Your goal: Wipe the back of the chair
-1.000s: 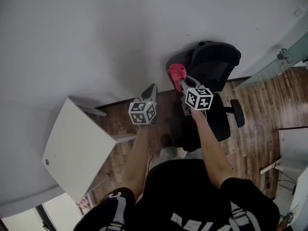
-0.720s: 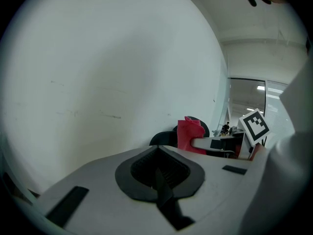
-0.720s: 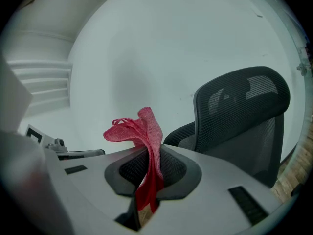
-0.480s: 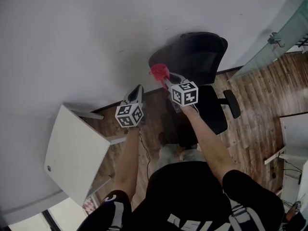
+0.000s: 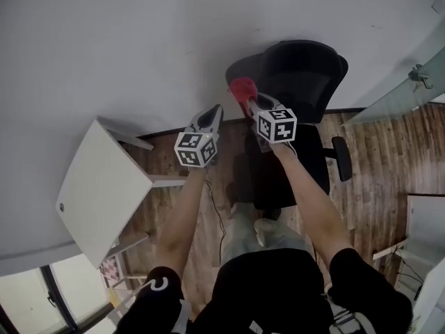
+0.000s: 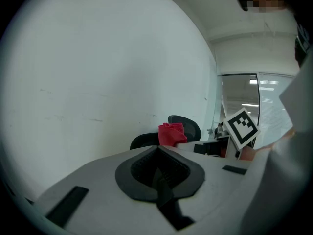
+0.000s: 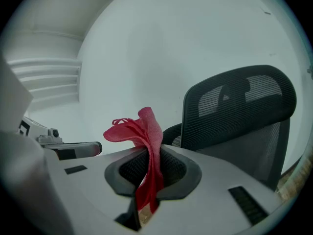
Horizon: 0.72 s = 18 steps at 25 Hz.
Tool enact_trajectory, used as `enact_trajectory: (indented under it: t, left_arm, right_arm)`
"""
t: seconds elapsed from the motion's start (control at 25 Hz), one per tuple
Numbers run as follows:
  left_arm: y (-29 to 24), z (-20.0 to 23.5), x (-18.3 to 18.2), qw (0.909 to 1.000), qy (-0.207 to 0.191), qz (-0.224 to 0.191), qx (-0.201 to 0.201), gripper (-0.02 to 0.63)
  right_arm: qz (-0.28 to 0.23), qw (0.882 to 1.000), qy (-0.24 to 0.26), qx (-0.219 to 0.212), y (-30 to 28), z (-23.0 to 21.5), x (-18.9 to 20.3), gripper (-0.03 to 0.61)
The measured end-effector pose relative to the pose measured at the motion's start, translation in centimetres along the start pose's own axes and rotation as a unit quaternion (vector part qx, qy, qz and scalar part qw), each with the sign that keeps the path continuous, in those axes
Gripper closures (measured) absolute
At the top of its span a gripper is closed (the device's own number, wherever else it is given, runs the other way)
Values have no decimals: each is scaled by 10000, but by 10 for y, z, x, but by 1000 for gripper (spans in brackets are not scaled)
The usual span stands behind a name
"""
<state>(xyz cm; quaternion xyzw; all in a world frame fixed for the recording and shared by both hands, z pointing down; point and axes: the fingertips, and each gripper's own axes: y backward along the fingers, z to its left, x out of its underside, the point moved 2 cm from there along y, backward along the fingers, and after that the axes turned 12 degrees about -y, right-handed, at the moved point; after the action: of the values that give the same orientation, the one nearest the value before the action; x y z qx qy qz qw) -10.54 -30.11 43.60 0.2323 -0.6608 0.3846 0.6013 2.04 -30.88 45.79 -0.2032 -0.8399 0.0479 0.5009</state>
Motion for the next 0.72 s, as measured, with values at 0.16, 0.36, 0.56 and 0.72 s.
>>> enact_trajectory:
  t: [0.16,0.36,0.56,0.72]
  left_arm:
    - [2,2,10,9999,50,-38,-124,591]
    - [-2,26,29,9984,-208,20,-529,591]
    - [-20,50,41,9987,-276,-72,-417,591]
    - [-33,65,53,9996,-233,-91,-135,591]
  right_arm:
    - [54,9999,-10,-89,-13,-3,11,512]
    - [128,9999,-3,-29,-41,-11,29,512]
    - [129,9997,82,194,-74,-25,45,512]
    - [105,9988,126,456,-97,-36,56,512]
